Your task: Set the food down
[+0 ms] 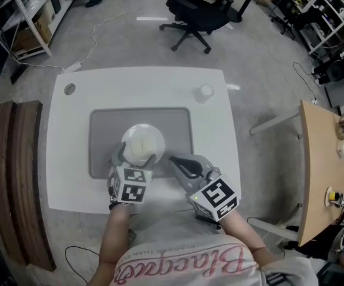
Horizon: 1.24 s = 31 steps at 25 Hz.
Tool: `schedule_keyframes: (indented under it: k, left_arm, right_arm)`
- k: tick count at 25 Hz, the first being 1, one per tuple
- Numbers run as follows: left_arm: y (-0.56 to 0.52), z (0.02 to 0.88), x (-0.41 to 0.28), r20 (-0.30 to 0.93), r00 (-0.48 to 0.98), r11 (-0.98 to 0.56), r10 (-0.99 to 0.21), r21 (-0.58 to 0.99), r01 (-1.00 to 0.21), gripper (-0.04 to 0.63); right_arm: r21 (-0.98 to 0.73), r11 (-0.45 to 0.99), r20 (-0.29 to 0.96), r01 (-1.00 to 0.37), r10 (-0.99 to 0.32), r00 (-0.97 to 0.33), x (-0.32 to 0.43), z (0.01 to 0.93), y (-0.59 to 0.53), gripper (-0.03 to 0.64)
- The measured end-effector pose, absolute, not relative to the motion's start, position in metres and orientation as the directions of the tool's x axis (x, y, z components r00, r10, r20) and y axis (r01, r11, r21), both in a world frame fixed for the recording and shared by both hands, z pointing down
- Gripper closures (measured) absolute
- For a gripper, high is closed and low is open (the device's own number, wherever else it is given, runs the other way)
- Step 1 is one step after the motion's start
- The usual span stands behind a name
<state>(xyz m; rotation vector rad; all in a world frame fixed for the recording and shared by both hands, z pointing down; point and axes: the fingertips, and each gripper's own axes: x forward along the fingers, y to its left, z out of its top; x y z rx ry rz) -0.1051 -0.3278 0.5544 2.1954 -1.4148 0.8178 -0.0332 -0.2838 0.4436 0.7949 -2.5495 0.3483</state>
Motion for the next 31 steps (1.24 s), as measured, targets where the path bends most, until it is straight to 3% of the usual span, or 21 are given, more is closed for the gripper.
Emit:
schedule_keyframes:
  k: [4, 11, 19, 31]
  left_arm:
    - [-0.317, 0.523, -0.110, 0.612, 0.327, -0.403, -0.720, 0.015, -0.915, 0.262]
    - [-0.295, 0.492, -0.123, 0.558, 0.237, -0.311, -0.795, -0.039, -0.950, 0.540]
    - [-0.258, 0.473, -0.112, 0.529, 0.210, -0.285, -0.822, -0.064, -0.956, 0.595]
    - [-0.197, 0.431, -0.091, 0.456, 0.193, -0.255, -0.869, -0.078, -0.964, 0.595]
  right_arm:
    - [-0.054, 0.822, 0.445, -0.567, -0.488, -0.751, -0.042, 0.433, -0.276, 0.617]
    - [-0.024, 0.830, 0.393, -0.557, -0.505, -0.769, -0.038, 0.418, -0.260, 0.617]
    - [-0.014, 0.847, 0.368, -0.531, -0.490, -0.790, -0.029, 0.402, -0.224, 0.617]
    - [-0.015, 0.860, 0.337, -0.511, -0.477, -0.812, -0.009, 0.389, -0.161, 0.617]
